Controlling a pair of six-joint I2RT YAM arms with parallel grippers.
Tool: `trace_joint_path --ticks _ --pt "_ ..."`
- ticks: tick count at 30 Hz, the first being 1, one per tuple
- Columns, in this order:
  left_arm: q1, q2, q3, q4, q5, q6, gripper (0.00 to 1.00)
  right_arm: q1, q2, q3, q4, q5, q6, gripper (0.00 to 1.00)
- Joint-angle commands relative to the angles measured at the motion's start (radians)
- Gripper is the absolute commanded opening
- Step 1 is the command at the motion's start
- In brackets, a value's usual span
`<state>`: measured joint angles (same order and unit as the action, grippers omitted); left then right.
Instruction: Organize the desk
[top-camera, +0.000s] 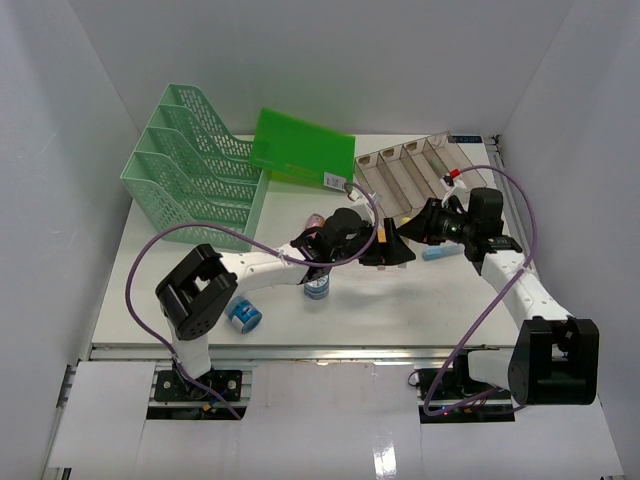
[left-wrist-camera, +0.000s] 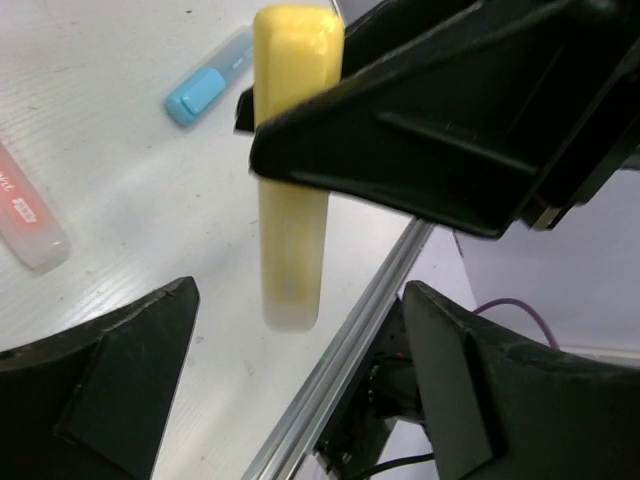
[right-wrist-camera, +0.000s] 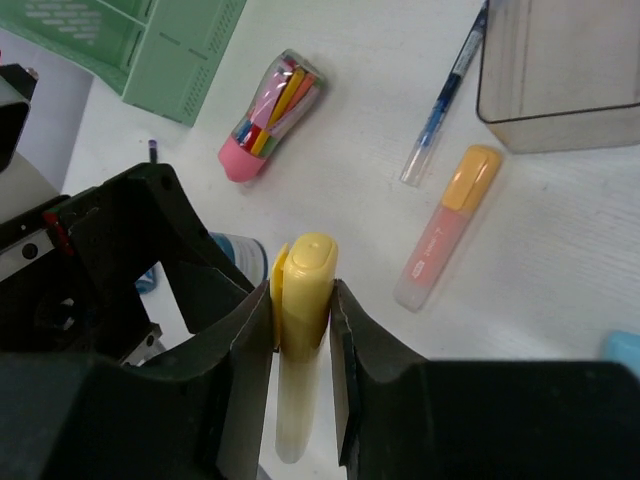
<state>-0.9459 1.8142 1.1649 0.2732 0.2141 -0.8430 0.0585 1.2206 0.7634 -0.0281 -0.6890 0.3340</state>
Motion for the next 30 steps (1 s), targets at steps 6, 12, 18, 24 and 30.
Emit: trace_joint_path --ticks 6,12,18,24,30 --pt "0.019 -0.275 -0.101 -0.242 -0.124 0.284 0.98 -0.018 -0.008 0.199 0.044 0.422 -0.339 0.08" --pt "0.029 -0.447 -0.287 -0.267 -0.135 0.304 0.98 -0.027 0.198 0.31 0.234 0.661 -0.433 0.08" --pt "0.029 -0.571 -0.437 -0.255 -0.123 0.266 0.98 -0.028 0.472 0.536 0.273 0.765 -0.494 0.08" --pt "0.03 -0.628 -0.485 -0.244 -0.113 0.244 0.98 -0.035 0.693 0.757 0.279 0.874 -0.585 0.1" --pt "0.03 -0.625 -0.485 -0.223 -0.091 0.237 0.98 -0.046 0.824 0.887 0.28 0.921 -0.646 0.12"
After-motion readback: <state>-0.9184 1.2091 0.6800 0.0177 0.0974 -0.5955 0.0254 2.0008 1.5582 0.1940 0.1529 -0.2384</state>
